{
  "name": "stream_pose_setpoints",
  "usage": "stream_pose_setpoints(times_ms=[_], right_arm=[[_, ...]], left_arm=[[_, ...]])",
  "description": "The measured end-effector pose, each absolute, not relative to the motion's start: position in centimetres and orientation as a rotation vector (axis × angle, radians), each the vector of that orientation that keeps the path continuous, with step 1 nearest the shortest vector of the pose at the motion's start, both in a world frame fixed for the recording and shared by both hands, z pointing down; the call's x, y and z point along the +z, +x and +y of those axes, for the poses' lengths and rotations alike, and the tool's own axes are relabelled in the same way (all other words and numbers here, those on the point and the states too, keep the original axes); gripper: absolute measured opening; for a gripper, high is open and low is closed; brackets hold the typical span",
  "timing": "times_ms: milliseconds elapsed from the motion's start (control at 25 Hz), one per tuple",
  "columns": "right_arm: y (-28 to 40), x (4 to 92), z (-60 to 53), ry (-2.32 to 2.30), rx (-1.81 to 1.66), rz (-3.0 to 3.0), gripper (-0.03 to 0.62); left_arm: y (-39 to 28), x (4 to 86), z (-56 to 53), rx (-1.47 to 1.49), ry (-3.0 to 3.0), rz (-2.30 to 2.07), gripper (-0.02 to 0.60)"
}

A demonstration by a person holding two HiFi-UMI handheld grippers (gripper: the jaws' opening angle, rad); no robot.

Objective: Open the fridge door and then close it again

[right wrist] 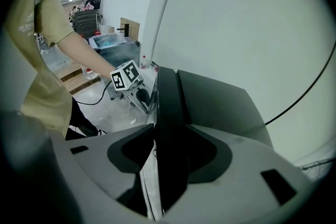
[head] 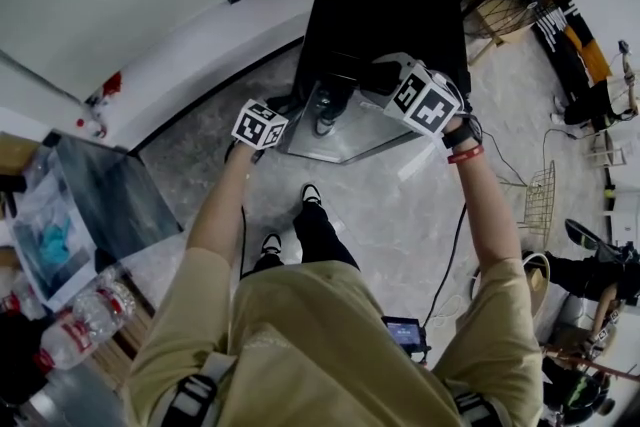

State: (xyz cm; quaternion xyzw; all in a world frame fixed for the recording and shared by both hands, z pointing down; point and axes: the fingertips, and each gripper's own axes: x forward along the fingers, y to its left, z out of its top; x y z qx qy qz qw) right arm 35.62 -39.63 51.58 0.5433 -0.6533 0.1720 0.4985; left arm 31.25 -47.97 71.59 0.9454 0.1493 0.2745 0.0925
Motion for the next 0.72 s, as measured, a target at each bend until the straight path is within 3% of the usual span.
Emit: stream_pose_setpoints(times_ms=[720], right_arm=[[34.5, 51.7, -38.9, 1.284, 0.406, -1.574, 0.195]], left_arm=[[29.9, 71.7, -47.2, 0.892, 2.910, 0.387, 0.121]])
